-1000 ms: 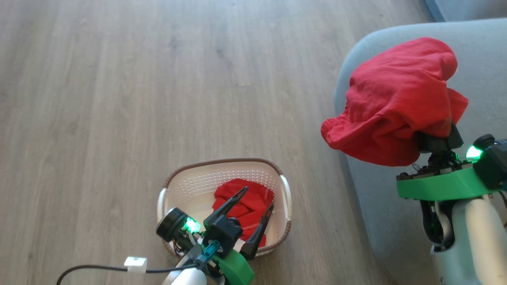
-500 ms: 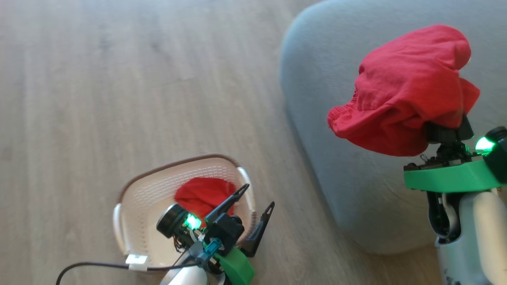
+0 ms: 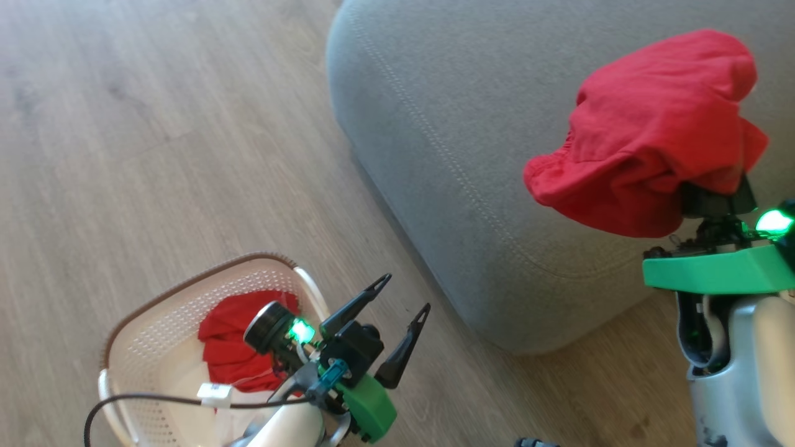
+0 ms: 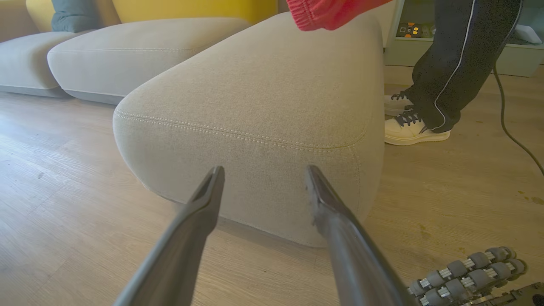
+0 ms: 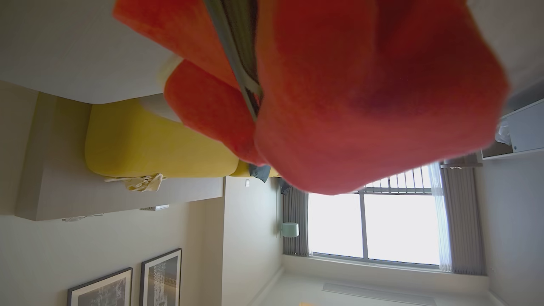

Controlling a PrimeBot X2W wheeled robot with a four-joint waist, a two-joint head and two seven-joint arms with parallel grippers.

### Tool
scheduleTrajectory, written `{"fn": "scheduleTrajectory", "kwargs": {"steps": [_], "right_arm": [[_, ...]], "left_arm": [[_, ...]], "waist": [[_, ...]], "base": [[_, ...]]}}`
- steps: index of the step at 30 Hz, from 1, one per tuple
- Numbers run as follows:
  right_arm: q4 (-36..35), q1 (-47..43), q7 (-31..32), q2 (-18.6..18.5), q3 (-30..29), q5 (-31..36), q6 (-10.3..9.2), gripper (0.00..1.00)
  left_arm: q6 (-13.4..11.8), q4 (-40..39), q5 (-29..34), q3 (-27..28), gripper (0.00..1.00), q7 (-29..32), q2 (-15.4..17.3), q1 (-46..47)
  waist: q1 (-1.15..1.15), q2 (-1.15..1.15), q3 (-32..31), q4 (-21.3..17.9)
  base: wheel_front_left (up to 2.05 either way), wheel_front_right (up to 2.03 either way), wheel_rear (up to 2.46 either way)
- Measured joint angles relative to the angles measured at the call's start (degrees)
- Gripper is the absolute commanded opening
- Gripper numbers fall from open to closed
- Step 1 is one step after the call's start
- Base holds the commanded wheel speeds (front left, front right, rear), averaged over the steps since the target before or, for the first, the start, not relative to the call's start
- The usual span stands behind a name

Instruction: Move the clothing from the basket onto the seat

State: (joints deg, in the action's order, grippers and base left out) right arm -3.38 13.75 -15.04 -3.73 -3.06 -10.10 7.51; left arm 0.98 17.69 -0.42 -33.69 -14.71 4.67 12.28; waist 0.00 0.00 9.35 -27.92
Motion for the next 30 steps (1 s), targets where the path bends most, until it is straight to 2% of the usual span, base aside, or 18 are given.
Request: {"fn": "scheduleTrajectory", "kwargs": {"steps": [5,11,19,30], "right_arm": [[-0.23,-0.03,0.0,0.16,-1.74,0.02,0.0,0.0],[-1.13,-0.24,0.0,0.32,-2.75,0.49,0.0,0.0],[0.19,0.98,0.0,-0.05,-7.09,1.04,0.0,0.0],[1.94,18.26,0.0,-6.89,-14.16,-0.14,0.0,0.0]], "left_arm": [[0.93,0.45,-0.01,-1.49,1.0,0.0,0.04,1.81],[1.18,1.07,-0.04,-1.69,1.0,0.0,0.03,1.94],[0.79,0.08,-0.52,-1.24,1.0,0.0,-0.13,1.81],[1.21,0.49,0.6,-0.85,1.0,0.0,2.01,6.25]], "waist": [[0.0,0.0,0.67,-1.7],[0.0,0.0,0.17,-1.76],[0.0,0.0,1.86,-1.36],[0.0,0.0,10.84,0.67]], "base": [[0.0,0.0,0.0],[0.0,0.0,0.0],[0.0,0.0,0.0],[0.0,0.0,0.0]]}}
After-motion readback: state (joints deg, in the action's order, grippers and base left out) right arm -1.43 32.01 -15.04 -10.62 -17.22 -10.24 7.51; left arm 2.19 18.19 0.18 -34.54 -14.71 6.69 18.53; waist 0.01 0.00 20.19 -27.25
